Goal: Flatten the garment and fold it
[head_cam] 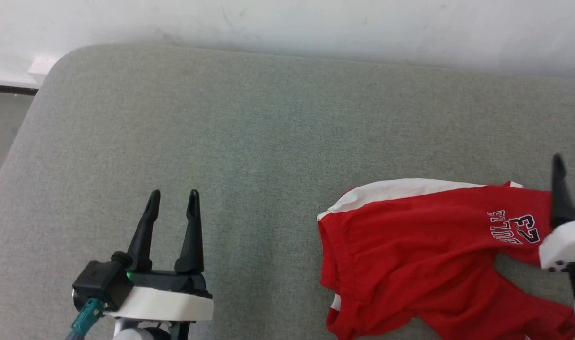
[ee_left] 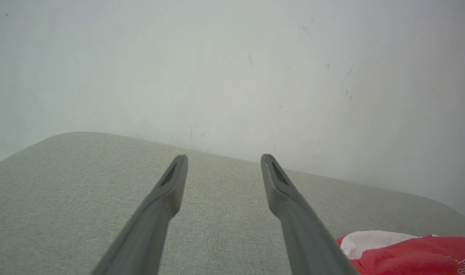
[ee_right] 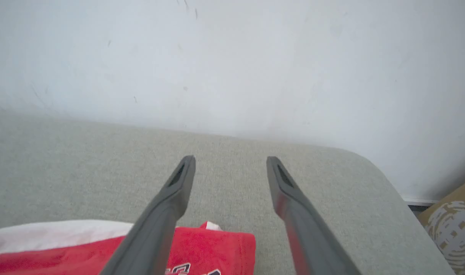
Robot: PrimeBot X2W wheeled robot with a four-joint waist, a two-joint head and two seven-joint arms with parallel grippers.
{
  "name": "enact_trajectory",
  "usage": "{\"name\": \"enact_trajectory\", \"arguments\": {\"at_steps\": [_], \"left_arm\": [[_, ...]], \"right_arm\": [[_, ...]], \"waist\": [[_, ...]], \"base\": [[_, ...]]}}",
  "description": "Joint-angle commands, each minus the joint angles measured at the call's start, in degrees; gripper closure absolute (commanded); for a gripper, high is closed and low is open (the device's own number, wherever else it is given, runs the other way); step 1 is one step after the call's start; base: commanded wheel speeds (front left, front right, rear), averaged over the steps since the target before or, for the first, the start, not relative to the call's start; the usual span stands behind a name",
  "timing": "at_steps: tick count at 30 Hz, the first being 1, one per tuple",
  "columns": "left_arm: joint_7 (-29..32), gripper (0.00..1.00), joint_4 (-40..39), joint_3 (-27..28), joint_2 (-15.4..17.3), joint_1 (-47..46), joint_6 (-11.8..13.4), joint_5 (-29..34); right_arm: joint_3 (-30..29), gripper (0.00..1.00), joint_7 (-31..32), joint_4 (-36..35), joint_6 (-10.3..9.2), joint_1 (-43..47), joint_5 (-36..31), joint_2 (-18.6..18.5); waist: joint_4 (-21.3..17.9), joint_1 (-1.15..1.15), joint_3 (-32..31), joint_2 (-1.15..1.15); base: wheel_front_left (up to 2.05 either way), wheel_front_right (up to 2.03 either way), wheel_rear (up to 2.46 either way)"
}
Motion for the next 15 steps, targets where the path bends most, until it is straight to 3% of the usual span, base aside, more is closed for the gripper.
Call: {"name": "enact_trajectory", "arguments": {"at_steps": [1, 8, 15], "left_arm": [[-0.27, 0.0, -0.66, 0.41, -0.09, 0.42, 0.07, 0.78], [-0.27, 0.0, -2.92, 2.25, -0.09, 3.08, 0.19, 1.31], [0.11, 0.0, -1.57, 0.67, 0.42, 2.74, -0.46, 3.41]], "right_arm": [[-0.49, 0.0, -3.32, -1.36, -0.05, 0.84, 2.1, 0.13], [0.28, 0.0, -19.77, -1.14, -0.05, 8.4, 12.31, 0.19], [1.51, 0.0, -24.52, 2.94, -0.05, 10.19, 13.59, 0.19]], "waist": [[-0.44, 0.0, -0.44, 0.0], [-2.34, 0.0, -1.02, 0.0], [-4.35, 0.0, -1.28, 0.0]], "base": [[0.0, 0.0, 0.0], [0.0, 0.0, 0.0], [0.0, 0.0, 0.0]]}}
